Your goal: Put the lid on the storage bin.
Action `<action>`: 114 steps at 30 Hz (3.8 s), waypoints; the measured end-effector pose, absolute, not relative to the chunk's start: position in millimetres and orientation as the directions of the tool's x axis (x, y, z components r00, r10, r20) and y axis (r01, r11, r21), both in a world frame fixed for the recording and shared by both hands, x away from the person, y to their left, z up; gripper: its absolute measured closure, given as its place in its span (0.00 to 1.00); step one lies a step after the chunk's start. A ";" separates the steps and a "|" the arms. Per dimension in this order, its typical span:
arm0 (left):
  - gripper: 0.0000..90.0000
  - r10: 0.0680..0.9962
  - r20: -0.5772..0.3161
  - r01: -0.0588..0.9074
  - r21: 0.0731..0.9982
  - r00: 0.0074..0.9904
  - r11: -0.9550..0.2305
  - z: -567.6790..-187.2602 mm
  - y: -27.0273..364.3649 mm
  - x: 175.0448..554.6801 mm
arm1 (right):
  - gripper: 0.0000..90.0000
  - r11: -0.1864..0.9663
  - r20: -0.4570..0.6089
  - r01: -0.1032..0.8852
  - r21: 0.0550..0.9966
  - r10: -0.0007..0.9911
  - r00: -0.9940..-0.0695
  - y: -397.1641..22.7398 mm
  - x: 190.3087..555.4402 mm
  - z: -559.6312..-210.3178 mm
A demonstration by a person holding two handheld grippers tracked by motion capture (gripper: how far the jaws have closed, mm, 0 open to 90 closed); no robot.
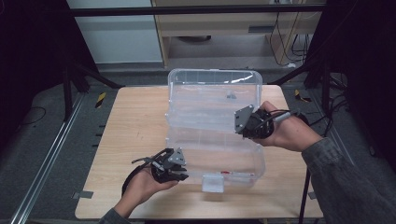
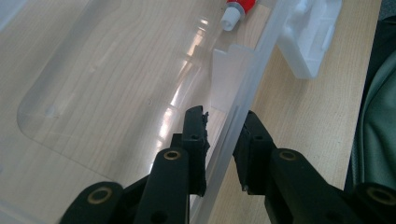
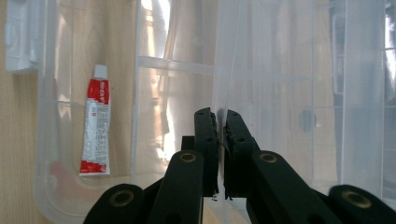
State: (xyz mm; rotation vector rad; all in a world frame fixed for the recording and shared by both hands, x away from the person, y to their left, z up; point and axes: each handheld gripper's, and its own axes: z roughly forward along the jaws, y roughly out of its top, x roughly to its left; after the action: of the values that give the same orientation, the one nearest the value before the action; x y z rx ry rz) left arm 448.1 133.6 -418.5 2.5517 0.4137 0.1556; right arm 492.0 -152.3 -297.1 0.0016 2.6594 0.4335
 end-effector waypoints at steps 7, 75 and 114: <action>0.82 0.357 0.007 0.297 0.539 0.934 -0.788 -419.5 132.8 444.3 | 0.95 0.948 -0.429 -0.082 0.308 0.061 -0.901 -153.0 480.4 -301.5; 0.80 0.396 0.079 0.284 0.571 0.915 -0.770 -422.4 125.3 446.2 | 0.94 0.953 -0.377 -0.068 0.295 0.050 -0.925 -159.8 482.0 -316.2; 0.80 0.466 0.047 0.258 0.782 0.883 -0.567 -333.5 170.8 455.0 | 0.92 0.949 -0.380 -0.070 0.307 0.055 -0.923 -162.2 482.4 -316.5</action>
State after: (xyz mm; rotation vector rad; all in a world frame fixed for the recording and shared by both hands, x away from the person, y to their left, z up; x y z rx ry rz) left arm 455.0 170.8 -333.5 2.1999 0.5184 0.3137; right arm 482.4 -162.2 -316.5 -0.0105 2.7106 0.4459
